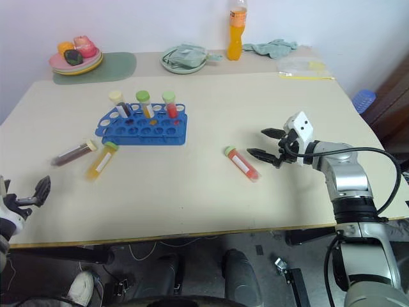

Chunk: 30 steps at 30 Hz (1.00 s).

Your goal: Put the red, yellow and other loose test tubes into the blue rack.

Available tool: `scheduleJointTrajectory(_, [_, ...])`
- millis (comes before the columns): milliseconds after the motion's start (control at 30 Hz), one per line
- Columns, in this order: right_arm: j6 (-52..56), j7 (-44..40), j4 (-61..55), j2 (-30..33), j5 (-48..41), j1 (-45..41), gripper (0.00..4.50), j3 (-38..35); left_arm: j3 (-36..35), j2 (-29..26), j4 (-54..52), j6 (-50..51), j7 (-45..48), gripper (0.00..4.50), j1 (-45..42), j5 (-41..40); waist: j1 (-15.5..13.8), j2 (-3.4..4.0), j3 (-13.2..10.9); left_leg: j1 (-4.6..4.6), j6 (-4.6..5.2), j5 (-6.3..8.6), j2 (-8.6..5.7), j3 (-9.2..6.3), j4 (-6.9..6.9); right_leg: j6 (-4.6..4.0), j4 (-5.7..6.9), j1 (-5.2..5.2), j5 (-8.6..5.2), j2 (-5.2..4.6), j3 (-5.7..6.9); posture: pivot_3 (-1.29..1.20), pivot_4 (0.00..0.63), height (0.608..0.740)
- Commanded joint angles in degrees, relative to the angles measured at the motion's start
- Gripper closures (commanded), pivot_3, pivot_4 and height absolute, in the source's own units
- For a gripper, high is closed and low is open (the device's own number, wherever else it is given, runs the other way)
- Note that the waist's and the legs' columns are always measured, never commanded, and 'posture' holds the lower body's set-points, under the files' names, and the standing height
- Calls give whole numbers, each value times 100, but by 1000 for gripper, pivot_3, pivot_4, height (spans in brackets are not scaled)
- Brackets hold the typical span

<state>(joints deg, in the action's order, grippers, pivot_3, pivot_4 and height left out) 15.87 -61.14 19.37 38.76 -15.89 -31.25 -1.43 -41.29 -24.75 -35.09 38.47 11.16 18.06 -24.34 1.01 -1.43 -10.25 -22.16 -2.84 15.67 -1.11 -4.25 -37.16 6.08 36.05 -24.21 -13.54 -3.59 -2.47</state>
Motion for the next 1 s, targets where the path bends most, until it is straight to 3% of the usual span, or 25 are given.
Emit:
scheduleJointTrajectory(33, [-146,18,-21,-29,36,-185,0,-31,-58,2,-204,-63,-61,236,16,30,-1,0,0,0,0,0,0,0,0,0,0,0,0,0,0,0,150,740])
scheduleJointTrajectory(300, [-197,214,198,-16,177,-365,0,-39,-36,36,-166,-154,-97,236,-110,9,-2,0,0,0,0,0,0,1,0,-1,0,0,0,0,0,0,150,740])
scheduleJointTrajectory(433, [113,495,96,73,243,-361,0,-107,305,-35,-155,-204,35,236,-493,-103,-29,0,0,0,0,0,-1,1,-1,-1,0,0,0,0,0,0,150,740])
scheduleJointTrajectory(600, [1345,846,-897,363,147,-301,0,-159,1569,-213,-218,-280,744,236,-1161,-255,-35,6,-3,-6,0,0,-5,-2,-9,0,0,2,0,-2,0,0,150,740])
scheduleJointTrajectory(733, [2982,828,-2068,713,-229,-325,0,-16,2497,-202,-129,-355,1273,236,-1623,-429,-9,26,-14,-10,3,2,-3,0,-4,0,0,-8,1,0,-1,0,150,740])
scheduleJointTrajectory(867, [4663,984,-2865,941,-250,-661,0,719,3513,-349,176,-606,1919,236,-1931,-194,9,31,-15,-8,5,2,2,1,-2,-1,3,-11,0,5,-1,0,150,740])
scheduleJointTrajectory(1000, [6487,1523,-2641,418,-134,-1826,0,1705,4464,-514,447,-1012,2484,236,-2141,203,25,36,-18,-8,5,2,1,11,-5,-18,4,-14,-9,4,-8,0,150,740])
